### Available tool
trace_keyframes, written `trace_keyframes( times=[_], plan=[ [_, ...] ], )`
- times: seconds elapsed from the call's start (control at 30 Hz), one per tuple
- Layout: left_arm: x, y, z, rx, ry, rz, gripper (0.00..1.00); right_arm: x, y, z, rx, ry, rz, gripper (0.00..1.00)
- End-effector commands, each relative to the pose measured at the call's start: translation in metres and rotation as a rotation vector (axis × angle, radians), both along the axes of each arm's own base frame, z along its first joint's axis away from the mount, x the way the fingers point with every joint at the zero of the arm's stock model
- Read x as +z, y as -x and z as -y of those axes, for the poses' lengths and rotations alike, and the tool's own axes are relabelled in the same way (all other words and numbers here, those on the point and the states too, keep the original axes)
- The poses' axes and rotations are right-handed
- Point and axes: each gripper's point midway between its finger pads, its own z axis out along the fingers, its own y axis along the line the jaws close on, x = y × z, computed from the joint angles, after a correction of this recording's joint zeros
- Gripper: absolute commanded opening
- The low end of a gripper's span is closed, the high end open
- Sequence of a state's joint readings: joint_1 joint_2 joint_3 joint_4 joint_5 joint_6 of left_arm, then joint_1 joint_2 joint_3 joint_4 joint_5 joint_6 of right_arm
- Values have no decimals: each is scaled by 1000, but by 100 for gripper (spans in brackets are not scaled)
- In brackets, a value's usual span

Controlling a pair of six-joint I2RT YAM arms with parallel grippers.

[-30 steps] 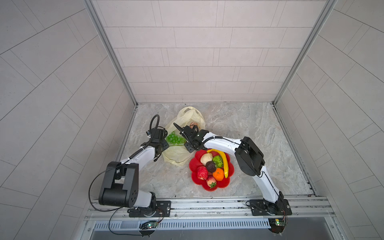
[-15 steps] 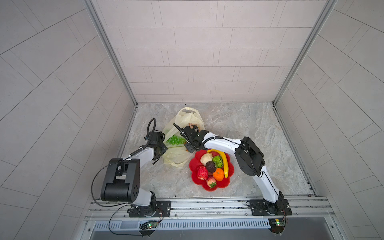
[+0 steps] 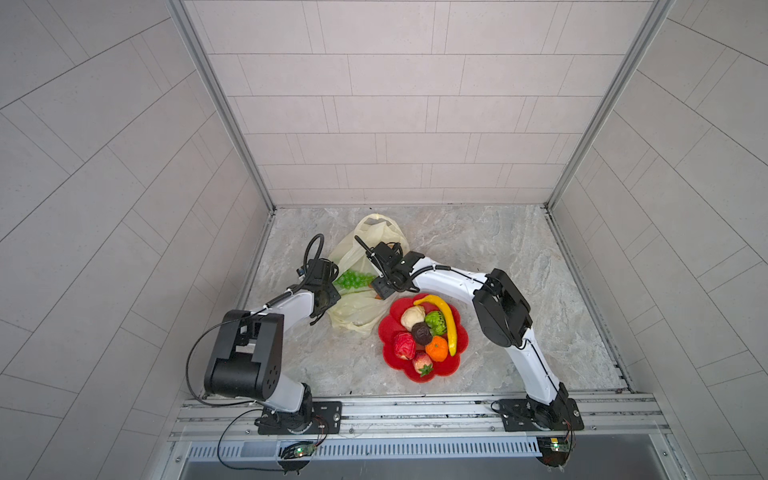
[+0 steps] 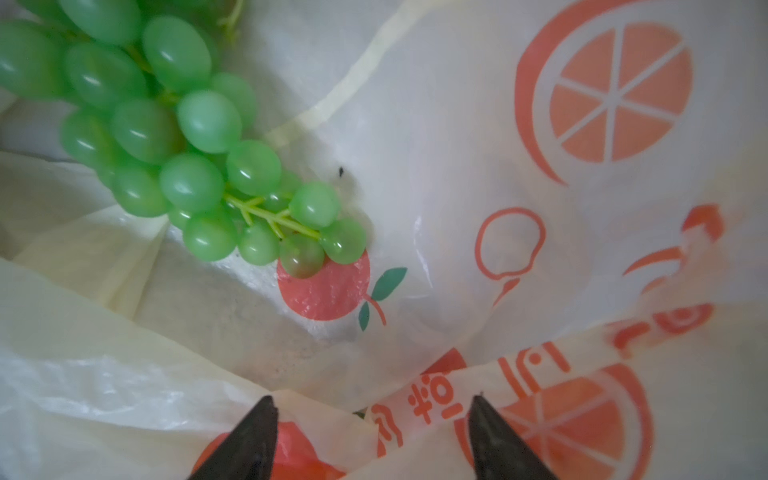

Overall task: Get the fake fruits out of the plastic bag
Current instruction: 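Close the right gripper on the green grapes and lift them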

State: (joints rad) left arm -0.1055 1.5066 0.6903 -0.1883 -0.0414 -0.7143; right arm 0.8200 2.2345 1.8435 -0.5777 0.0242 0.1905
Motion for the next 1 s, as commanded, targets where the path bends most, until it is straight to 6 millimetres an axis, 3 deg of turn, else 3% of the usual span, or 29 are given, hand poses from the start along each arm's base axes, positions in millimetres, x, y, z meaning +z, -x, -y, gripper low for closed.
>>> trace_keyframes(
  times=[0.0,0.1,0.43,0.73,0.97],
  plan=[
    [6,-1,-2,3,-10,15,20,31,-4,-27,64,-79,59,84],
    [11,-1,-3,9,-7,39,19,32,-10,-42,124,-93,73,99],
    [15,0,-4,18,3,62,19,19,-22,-89,354,-105,70,97],
    [17,-1,-3,12,13,72,15,-1,-26,-117,490,-166,70,91],
    [19,0,-3,12,15,82,13,-22,-32,-123,477,-168,57,86]
  ],
)
